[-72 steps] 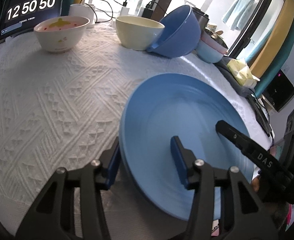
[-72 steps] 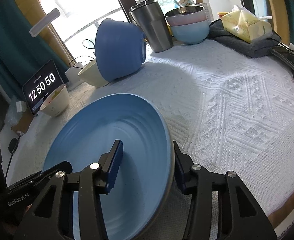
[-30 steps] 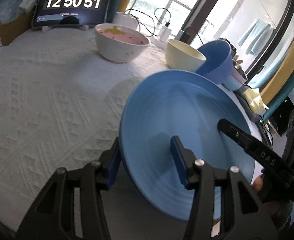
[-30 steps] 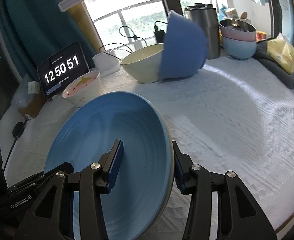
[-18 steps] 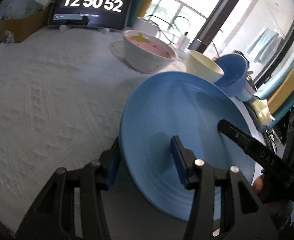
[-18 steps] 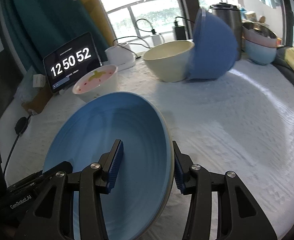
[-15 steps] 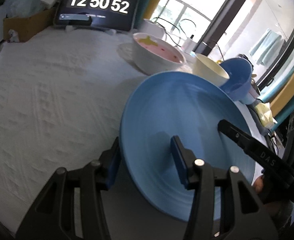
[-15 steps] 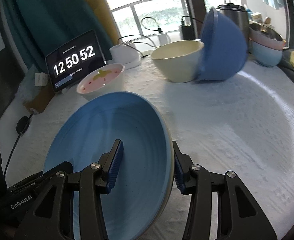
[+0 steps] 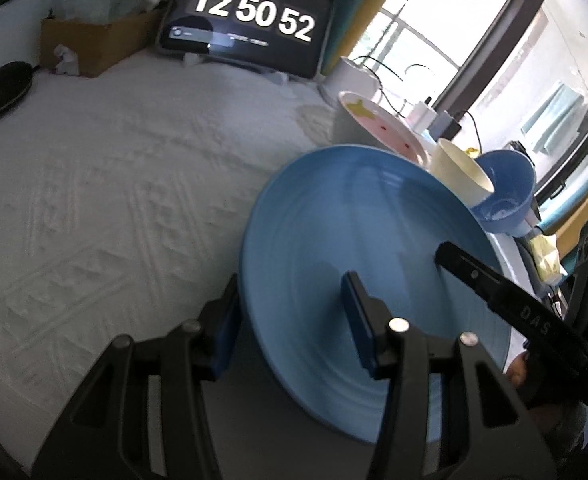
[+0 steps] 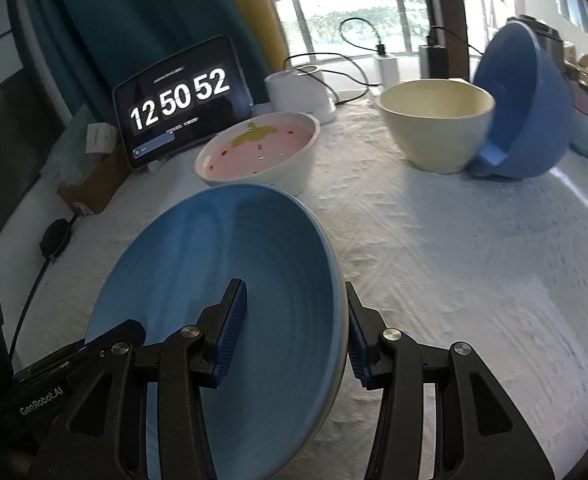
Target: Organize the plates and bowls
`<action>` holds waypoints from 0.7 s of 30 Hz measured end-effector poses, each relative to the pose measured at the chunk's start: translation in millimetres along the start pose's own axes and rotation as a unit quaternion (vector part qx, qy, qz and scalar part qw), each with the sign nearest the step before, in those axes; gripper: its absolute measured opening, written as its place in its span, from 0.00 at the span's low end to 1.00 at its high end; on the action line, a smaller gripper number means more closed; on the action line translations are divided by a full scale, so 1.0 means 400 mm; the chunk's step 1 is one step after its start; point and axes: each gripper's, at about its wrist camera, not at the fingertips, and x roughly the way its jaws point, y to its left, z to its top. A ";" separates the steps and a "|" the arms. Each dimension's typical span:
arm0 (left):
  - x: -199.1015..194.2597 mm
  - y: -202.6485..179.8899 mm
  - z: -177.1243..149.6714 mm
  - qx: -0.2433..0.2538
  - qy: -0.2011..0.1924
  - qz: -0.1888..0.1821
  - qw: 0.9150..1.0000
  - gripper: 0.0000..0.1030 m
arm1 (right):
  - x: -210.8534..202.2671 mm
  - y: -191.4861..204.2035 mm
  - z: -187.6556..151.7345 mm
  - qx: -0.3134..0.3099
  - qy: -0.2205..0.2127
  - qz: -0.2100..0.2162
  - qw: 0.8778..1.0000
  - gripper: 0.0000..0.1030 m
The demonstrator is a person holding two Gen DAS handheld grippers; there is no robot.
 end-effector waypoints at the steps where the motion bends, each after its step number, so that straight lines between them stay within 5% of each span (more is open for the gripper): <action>1: 0.001 0.007 0.001 -0.002 0.000 0.001 1.000 0.48 | 0.006 0.009 0.002 -0.002 0.002 0.002 1.000 0.48; 21: -0.002 0.012 0.007 0.012 -0.010 0.023 1.000 0.49 | 0.052 0.037 0.000 -0.007 0.036 -0.013 0.999 0.50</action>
